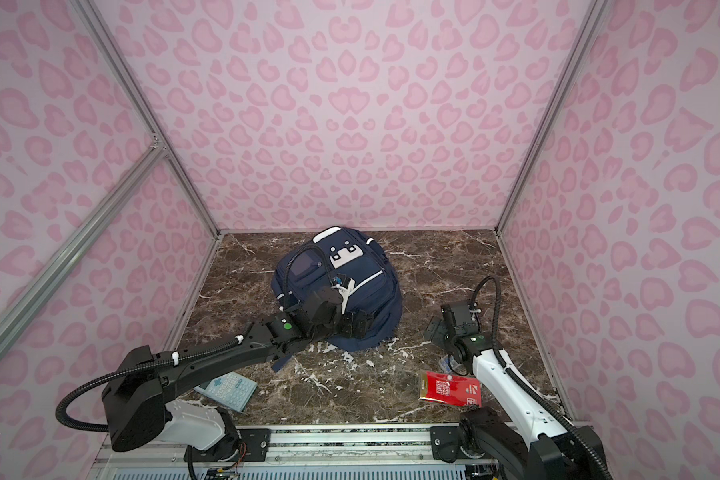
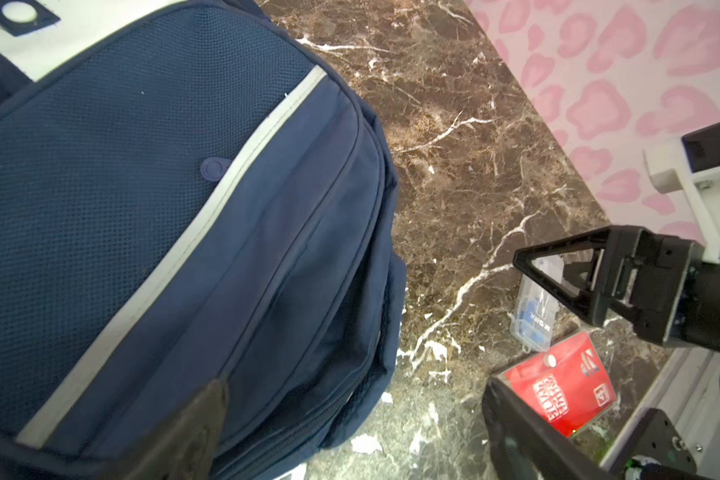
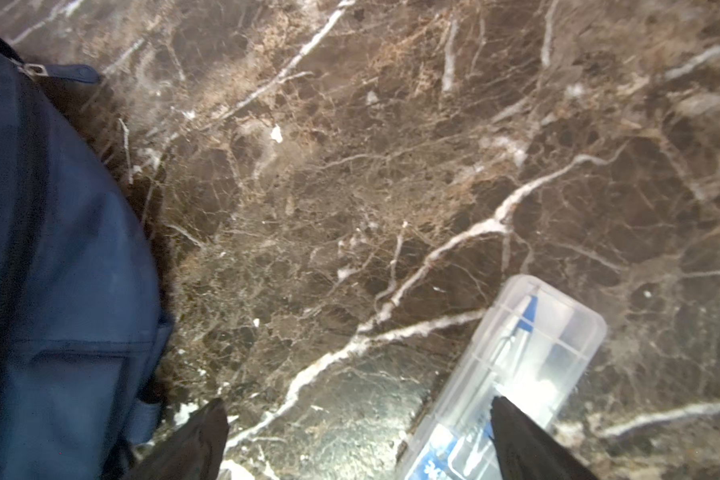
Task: Pack the student bag
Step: 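Grasp the clear pencil box on the table with the right gripper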
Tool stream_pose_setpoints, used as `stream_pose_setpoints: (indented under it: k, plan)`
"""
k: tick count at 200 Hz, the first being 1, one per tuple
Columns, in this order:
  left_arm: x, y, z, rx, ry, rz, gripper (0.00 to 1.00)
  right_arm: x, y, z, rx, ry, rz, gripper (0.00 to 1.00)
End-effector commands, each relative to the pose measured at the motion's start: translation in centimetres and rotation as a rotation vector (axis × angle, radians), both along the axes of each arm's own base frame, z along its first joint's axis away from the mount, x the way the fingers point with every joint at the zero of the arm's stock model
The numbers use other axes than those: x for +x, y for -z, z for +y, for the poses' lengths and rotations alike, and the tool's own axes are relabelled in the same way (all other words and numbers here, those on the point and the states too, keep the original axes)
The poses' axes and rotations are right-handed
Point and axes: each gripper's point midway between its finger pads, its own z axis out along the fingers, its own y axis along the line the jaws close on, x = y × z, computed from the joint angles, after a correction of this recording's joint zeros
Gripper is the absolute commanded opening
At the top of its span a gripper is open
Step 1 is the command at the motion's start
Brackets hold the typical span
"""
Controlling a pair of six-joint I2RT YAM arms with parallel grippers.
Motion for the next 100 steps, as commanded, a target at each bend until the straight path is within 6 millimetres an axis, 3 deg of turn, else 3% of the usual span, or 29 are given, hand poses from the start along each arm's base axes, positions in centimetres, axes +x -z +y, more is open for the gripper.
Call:
stream_pose_setpoints:
  k: [1,45,78,100]
  plan:
    - [-0.4,0.4,2.0,0.069,-0.029,-0.026,0.98,-1.9,1.7,-2.5,-0.076,0.065,0.074,1.00]
    - [-1.5,0.2,2.9,0.049,-0.016,-0.030,0.98,-3.0,4.1,-4.3,-0.074,0.118,0.118,1.00]
    - [-0.4,0.3,3.3,0.112,-0.036,-0.073,0.99,-1.3,4.7,-3.0,-0.036,0.042,0.110,0.85]
    - [1.1,0.7,3.6,0.230,-0.064,-0.103,0.99,-1.0,5.7,-1.9,-0.006,-0.029,0.191,0.74]
